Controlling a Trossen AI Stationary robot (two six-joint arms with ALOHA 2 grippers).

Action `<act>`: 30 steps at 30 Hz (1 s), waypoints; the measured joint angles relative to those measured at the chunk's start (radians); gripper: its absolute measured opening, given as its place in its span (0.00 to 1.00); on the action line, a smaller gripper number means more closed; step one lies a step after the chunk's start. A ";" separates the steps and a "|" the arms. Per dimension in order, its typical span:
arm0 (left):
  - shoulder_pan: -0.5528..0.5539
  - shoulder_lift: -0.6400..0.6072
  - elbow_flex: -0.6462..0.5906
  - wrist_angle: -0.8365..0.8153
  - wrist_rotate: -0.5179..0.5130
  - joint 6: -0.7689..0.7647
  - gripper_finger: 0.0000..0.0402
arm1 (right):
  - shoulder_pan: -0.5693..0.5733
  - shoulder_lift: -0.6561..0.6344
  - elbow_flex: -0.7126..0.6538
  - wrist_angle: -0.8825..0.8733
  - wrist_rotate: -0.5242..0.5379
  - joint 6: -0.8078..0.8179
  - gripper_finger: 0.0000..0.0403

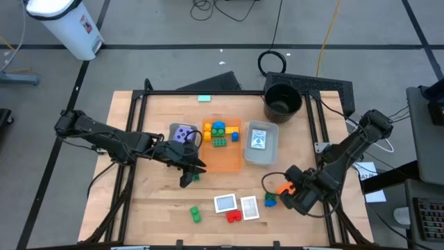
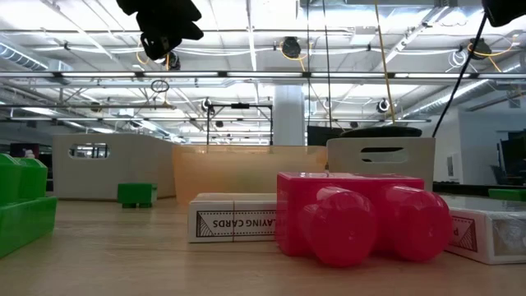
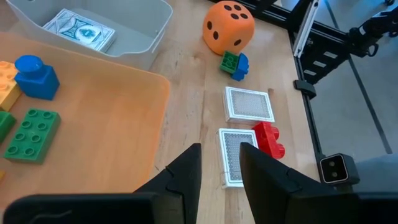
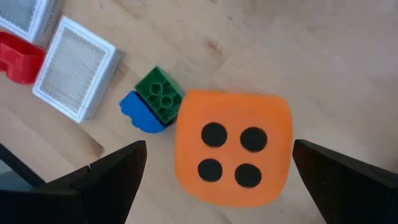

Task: Pick & Place Toys
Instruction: Put the orange dice into the left gray bin

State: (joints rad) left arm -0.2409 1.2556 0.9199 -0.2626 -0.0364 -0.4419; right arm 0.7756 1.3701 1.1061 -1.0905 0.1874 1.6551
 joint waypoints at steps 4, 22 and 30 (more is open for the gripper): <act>0.000 0.000 0.000 0.000 0.000 0.008 0.28 | 0.001 -0.001 -0.007 -0.021 -0.034 -0.018 0.98; 0.000 0.000 0.000 0.000 0.000 0.016 0.28 | 0.000 0.000 -0.082 0.076 -0.058 0.008 0.98; 0.000 0.000 0.000 0.000 0.000 0.021 0.28 | 0.000 -0.002 -0.130 0.106 -0.059 0.024 0.98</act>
State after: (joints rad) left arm -0.2408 1.2556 0.9199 -0.2626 -0.0364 -0.4210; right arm 0.7757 1.3678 0.9765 -0.9846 0.1288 1.6791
